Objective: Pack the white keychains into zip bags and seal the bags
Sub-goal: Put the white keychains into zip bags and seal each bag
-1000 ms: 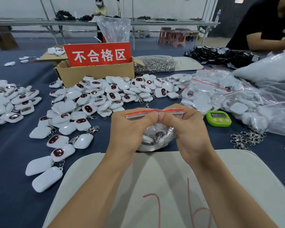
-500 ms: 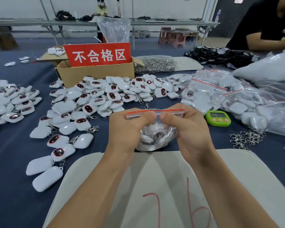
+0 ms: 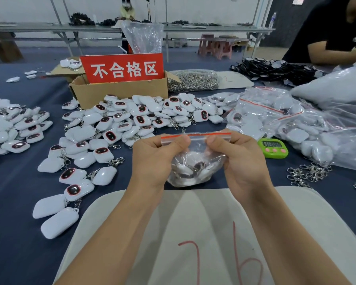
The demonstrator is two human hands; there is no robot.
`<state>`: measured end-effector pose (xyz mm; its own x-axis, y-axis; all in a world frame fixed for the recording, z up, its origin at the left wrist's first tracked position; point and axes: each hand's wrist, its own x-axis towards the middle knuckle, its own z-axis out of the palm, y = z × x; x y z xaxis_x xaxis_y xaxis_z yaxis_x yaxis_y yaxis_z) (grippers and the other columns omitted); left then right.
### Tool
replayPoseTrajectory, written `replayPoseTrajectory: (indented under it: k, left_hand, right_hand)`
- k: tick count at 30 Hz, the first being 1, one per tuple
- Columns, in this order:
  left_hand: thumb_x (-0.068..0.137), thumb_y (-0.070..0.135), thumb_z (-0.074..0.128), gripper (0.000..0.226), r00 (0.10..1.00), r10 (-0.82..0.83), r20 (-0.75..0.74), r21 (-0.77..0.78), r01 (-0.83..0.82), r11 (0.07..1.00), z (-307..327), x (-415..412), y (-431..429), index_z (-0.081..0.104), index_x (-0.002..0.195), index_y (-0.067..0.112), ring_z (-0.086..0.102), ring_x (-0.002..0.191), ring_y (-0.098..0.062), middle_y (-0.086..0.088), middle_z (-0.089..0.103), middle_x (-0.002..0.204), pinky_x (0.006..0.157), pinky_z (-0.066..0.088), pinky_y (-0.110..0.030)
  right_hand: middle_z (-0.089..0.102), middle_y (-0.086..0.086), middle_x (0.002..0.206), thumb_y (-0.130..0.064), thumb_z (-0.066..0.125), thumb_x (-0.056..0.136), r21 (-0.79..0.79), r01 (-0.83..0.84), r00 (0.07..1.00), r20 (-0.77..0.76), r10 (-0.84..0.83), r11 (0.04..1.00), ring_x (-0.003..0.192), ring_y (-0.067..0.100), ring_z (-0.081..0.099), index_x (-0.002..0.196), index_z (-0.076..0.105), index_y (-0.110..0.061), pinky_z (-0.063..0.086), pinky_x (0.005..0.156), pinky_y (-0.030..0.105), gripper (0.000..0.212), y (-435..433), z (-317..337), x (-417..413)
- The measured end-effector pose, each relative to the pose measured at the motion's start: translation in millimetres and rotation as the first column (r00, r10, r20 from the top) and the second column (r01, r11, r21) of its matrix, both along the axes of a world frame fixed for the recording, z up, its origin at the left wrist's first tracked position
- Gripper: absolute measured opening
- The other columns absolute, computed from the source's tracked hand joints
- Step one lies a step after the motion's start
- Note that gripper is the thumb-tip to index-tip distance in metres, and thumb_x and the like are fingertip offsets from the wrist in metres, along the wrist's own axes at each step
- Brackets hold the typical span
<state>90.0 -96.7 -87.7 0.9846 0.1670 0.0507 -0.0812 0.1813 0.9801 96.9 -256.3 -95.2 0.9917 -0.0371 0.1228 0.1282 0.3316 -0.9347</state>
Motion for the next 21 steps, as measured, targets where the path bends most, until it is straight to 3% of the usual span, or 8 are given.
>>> replayPoseTrajectory:
  k: [4, 6, 10, 15, 21]
  left_hand:
    - [0.078, 0.014, 0.084, 0.017, 1.000, 0.010, 0.024, 0.026, -0.011, 1.000, -1, 1, -1, 0.078, 0.062, 0.018, 0.068, 0.062, -0.018, -0.003, 0.073, 0.066, 0.065, 0.057, -0.033]
    - [0.073, 0.026, 0.085, 0.011, 1.000, 0.002, 0.017, 0.013, -0.003, 1.000, 1, 1, 0, 0.080, 0.065, 0.019, 0.070, 0.064, -0.017, -0.003, 0.075, 0.070, 0.066, 0.059, -0.033]
    - [0.070, 0.047, 0.076, 0.022, 1.000, 0.009, 0.000, 0.038, -0.009, 0.999, 2, 2, 5, 0.083, 0.071, 0.026, 0.073, 0.073, -0.014, -0.004, 0.079, 0.078, 0.071, 0.060, -0.027]
    - [0.072, 0.047, 0.074, 0.024, 0.999, 0.029, 0.021, 0.078, -0.031, 0.996, 3, 4, 5, 0.082, 0.065, 0.026, 0.072, 0.070, -0.017, -0.005, 0.078, 0.074, 0.072, 0.060, -0.031]
    - [0.076, 0.048, 0.072, 0.022, 0.999, 0.017, 0.045, 0.049, -0.019, 0.999, 2, 5, 10, 0.084, 0.077, 0.029, 0.077, 0.088, -0.013, -0.001, 0.081, 0.087, 0.080, 0.060, -0.023]
  right_hand:
    - [0.068, 0.010, 0.069, -0.007, 0.077, 0.077, -0.018, 0.009, 1.000, 0.004, -0.009, 1.000, 0.067, 0.023, 0.063, 0.070, 0.077, -0.012, 0.054, 0.066, 0.028, 0.008, 0, -1, 1]
    - [0.069, 0.008, 0.067, -0.005, 0.075, 0.082, -0.025, -0.002, 1.000, 0.013, 0.003, 1.000, 0.064, 0.019, 0.064, 0.069, 0.077, -0.013, 0.054, 0.065, 0.026, 0.015, 0, 0, 1]
    - [0.075, 0.008, 0.071, -0.005, 0.063, 0.095, -0.026, -0.001, 1.000, 0.001, 0.001, 1.000, 0.066, 0.016, 0.069, 0.071, 0.082, -0.013, 0.056, 0.067, 0.022, 0.032, -6, 3, 1]
    - [0.077, 0.008, 0.078, -0.005, 0.059, 0.100, -0.046, 0.018, 1.000, 0.012, -0.017, 0.999, 0.073, 0.017, 0.070, 0.076, 0.082, -0.010, 0.056, 0.071, 0.023, 0.034, -4, 4, 1]
    - [0.078, 0.011, 0.081, -0.015, 0.057, 0.104, -0.032, 0.077, 0.996, -0.033, -0.078, 0.997, 0.076, 0.018, 0.073, 0.076, 0.082, -0.012, 0.056, 0.074, 0.025, 0.038, -7, 6, 3]
